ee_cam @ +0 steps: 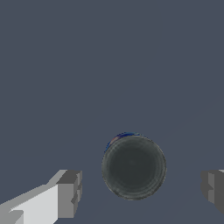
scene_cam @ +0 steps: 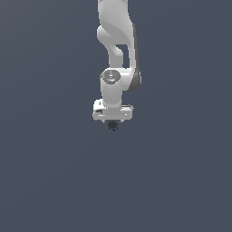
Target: Pick up the object and move it to a goal position.
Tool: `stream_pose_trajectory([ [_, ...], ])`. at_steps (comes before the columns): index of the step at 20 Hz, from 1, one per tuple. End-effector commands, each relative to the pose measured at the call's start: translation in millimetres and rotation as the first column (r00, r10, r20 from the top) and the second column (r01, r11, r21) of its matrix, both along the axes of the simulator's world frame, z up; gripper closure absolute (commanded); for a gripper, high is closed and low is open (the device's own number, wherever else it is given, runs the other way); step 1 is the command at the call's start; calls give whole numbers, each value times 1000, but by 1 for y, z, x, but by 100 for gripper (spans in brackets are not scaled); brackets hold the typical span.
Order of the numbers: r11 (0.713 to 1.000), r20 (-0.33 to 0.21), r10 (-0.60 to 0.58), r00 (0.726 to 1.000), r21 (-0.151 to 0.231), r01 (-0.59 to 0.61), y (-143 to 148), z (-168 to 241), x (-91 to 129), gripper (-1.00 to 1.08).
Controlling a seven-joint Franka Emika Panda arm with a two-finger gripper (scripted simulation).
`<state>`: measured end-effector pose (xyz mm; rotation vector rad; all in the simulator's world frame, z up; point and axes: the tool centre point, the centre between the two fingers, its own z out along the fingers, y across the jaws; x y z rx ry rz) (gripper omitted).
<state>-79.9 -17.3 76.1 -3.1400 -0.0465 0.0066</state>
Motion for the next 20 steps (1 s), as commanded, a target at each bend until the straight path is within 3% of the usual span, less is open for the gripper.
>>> stream_pose_trajectory([
  [1, 1000, 2, 1, 1000, 0, -1, -2, -7, -6, -92],
  [12, 1000, 3, 3, 1000, -1, -3, -3, -16, -12, -92],
  [20, 1000, 4, 3, 1000, -1, -3, -3, -50, -13, -92],
])
